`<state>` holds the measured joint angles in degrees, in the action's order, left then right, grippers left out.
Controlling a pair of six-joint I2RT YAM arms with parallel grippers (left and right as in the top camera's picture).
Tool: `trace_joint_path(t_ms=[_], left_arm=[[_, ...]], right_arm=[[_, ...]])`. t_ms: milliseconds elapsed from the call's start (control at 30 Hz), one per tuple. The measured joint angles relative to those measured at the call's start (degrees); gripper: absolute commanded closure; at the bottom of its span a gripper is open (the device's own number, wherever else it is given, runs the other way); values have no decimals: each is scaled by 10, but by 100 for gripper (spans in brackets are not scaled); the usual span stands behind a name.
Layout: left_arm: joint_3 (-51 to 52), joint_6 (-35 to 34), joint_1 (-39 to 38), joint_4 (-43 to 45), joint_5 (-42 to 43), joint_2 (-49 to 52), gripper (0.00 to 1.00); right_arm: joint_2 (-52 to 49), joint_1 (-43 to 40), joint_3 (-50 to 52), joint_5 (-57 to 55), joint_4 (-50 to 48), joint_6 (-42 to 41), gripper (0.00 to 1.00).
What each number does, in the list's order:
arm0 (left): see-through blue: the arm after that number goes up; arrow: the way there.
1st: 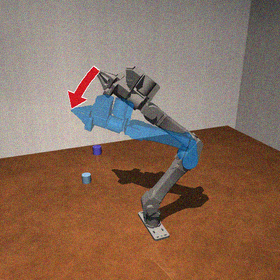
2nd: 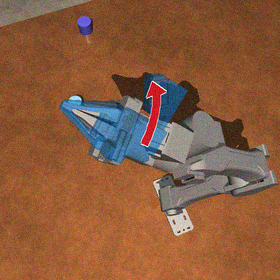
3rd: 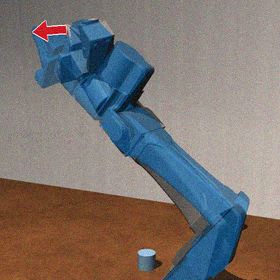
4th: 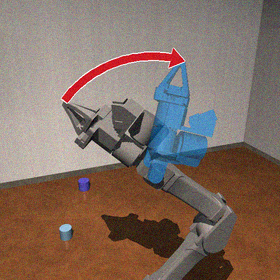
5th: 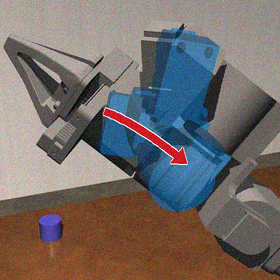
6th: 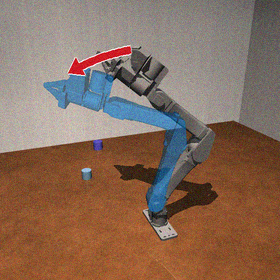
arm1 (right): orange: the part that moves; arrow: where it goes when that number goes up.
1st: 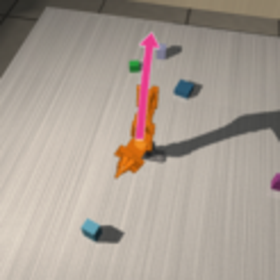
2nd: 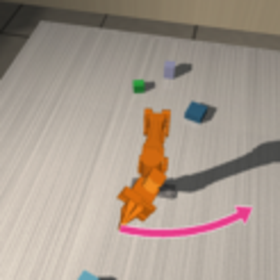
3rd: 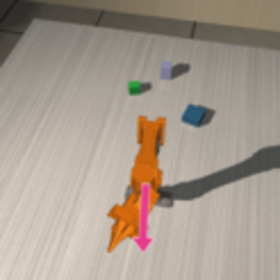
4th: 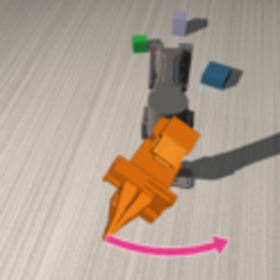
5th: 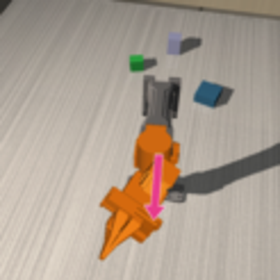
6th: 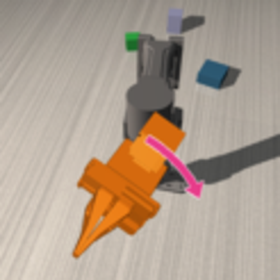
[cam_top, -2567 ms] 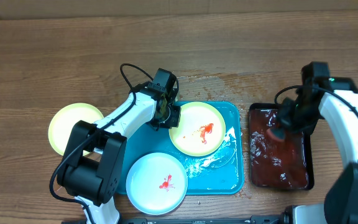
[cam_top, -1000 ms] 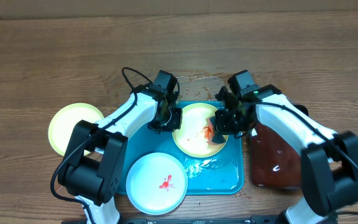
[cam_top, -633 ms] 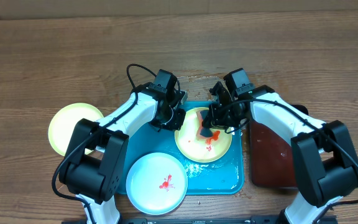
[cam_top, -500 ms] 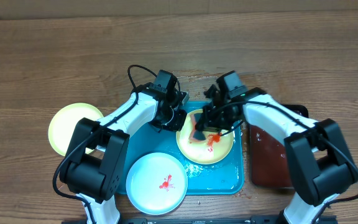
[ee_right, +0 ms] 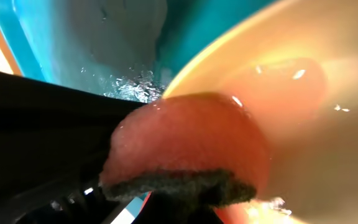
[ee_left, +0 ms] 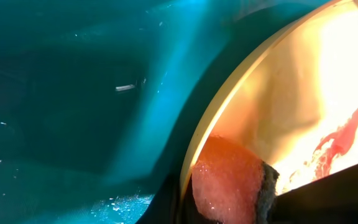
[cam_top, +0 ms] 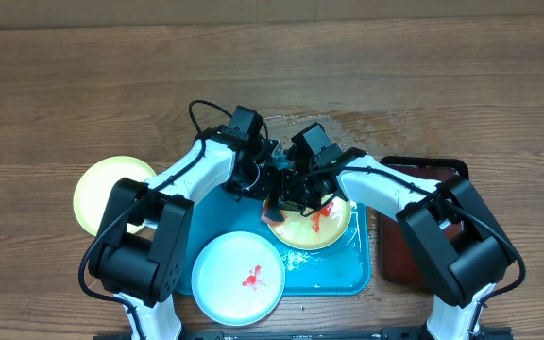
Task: Clean dirty plates on tray and stack at the side
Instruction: 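Scrub the yellow plate with the sponge while the left gripper holds it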
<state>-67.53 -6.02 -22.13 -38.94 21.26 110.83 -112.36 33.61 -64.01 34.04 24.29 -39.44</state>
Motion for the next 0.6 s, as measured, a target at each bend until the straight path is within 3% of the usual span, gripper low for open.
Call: trace_joint_path(t_ms=[267, 600], left_arm=[[0, -9, 0, 1, 8, 0, 96], [0, -30, 9, 9, 28, 1, 96]], right_arm=[[-6, -47, -5, 11, 68, 23, 96], [-1, -117, -9, 10, 165, 119, 96]])
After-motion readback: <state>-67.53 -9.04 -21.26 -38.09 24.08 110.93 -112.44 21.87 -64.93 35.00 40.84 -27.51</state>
